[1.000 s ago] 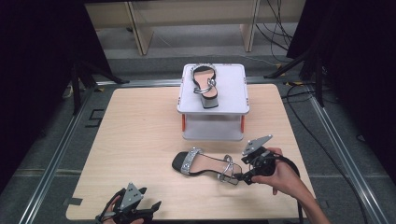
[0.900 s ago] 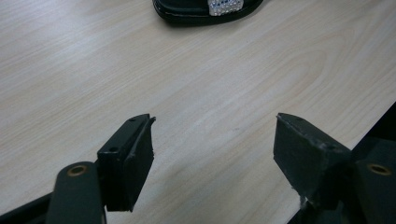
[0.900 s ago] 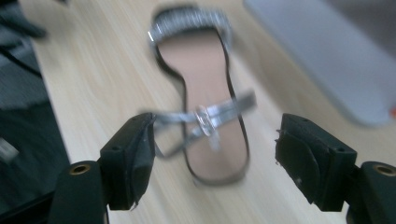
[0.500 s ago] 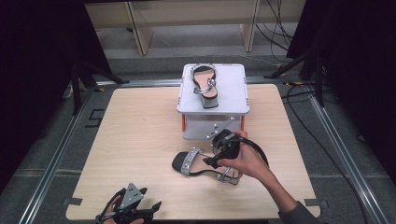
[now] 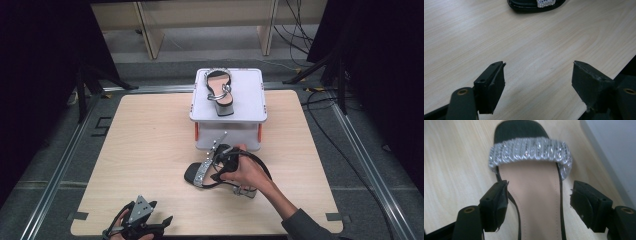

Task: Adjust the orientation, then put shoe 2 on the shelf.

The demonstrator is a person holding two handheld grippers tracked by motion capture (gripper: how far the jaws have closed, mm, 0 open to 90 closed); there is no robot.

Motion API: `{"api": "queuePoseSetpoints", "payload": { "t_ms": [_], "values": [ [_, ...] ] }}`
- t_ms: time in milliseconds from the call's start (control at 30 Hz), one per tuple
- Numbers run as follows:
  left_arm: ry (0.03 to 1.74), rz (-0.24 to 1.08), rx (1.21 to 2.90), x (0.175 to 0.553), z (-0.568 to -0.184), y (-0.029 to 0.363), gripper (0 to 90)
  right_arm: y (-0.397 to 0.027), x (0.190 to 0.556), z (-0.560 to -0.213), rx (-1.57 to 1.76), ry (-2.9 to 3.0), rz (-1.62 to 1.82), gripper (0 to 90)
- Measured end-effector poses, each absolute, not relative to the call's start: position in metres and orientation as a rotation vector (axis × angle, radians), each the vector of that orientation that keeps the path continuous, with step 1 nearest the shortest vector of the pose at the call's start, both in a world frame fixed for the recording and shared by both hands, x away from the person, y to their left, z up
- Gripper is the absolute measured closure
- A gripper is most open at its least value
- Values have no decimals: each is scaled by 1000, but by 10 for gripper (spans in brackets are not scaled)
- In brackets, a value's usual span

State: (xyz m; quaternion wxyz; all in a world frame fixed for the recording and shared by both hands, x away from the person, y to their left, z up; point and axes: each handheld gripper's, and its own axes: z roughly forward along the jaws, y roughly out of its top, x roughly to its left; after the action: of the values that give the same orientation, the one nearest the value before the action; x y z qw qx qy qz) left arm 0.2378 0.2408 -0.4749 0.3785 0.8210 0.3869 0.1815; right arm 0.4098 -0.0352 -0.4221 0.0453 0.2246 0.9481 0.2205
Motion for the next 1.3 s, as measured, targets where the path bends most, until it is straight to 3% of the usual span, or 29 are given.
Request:
{"api": "queuePoseSetpoints", "payload": {
  "t_ms": [267,400,467,767,1067,1267,1300],
  "values": [
    [1012,464,2065,237,-474,242,179,-41,414,-438,746,2938,630,292],
    [936,507,2129,241,-472,246,180,-45,415,-443,729,2937,626,284],
    [1001,472,2092,237,-473,243,180,-46,415,-446,717,2945,611,277],
    [961,490,2125,238,-472,245,184,-48,414,-454,704,2959,593,240],
    [1006,458,2100,234,-473,240,186,-50,413,-461,650,2983,580,273],
    [950,490,2125,239,-472,243,189,-49,410,-462,551,2974,540,281],
    [1001,454,2089,237,-474,241,189,-50,410,-461,556,2977,544,326]
  ]
}}
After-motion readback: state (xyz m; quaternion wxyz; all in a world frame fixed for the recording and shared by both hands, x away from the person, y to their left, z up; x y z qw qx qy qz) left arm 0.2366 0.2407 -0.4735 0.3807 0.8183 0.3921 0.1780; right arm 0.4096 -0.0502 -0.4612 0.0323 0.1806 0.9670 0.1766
